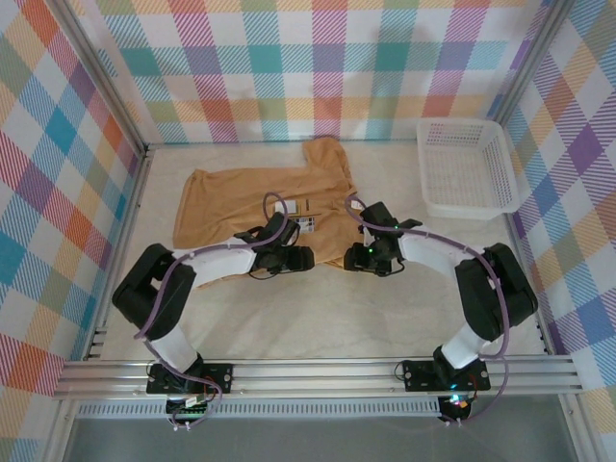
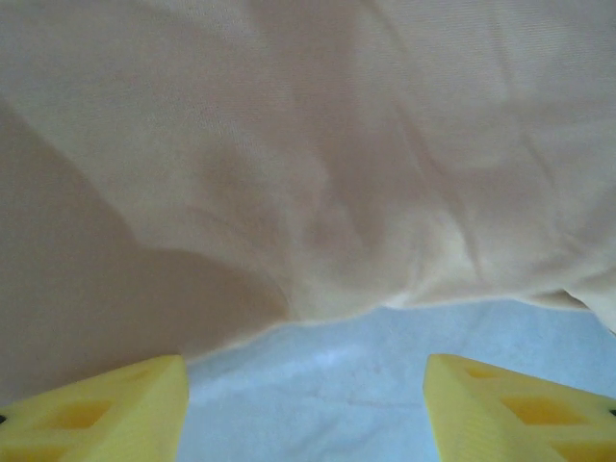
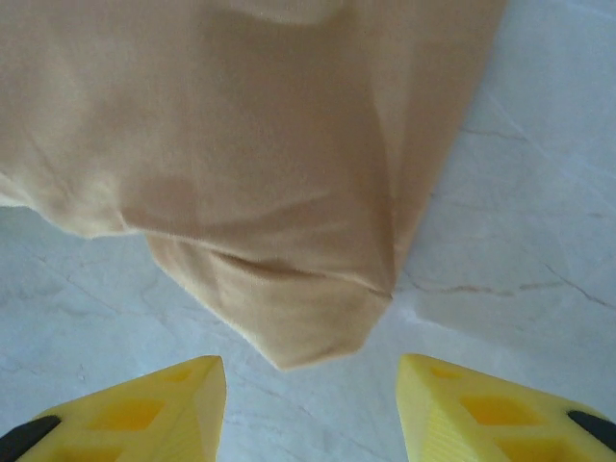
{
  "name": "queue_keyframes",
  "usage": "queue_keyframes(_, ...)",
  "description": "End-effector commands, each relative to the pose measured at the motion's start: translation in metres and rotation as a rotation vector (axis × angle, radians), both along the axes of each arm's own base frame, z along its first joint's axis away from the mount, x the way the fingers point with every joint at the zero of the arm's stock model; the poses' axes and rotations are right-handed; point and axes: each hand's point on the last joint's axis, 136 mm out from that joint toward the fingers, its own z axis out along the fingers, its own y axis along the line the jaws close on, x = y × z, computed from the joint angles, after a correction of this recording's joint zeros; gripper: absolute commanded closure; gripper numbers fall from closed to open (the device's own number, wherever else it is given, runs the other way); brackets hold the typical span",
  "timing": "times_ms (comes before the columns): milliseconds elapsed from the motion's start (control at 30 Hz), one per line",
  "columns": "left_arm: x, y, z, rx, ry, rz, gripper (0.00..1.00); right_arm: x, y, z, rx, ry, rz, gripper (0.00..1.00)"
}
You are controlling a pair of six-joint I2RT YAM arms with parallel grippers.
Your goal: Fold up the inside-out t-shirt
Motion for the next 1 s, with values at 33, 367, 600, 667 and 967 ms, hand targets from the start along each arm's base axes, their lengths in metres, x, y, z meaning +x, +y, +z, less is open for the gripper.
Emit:
queue_keyframes(33, 0.024, -0.021, 0.001, -0.045, -0.03, 0.011, 0.35, 0.017, 0.013, -0.002, 0.038, -0.018, -0.021, 0.5)
queue_keyframes(367, 0.037, -0.005, -0.026, 0.114, -0.005, 0.064, 0.81, 0.023, 0.018, -0.006, 0.037, 0.004, -0.021, 0.91)
queue_keyframes(600, 0.026, 0.024, 0.003, 0.226, -0.007, 0.092, 1.0, 0.015, 0.025, 0.022, 0.082, 0.007, 0.041, 0.98)
queue_keyframes(667, 0.018, 0.034, 0.019, 0.252, -0.005, 0.096, 1.0, 0.005, 0.026, 0.034, 0.102, 0.029, 0.075, 0.99)
queue_keyframes(967, 0.008, 0.069, 0.106, 0.367, -0.101, 0.064, 1.0, -0.048, 0.028, 0.089, 0.213, 0.14, 0.215, 0.98)
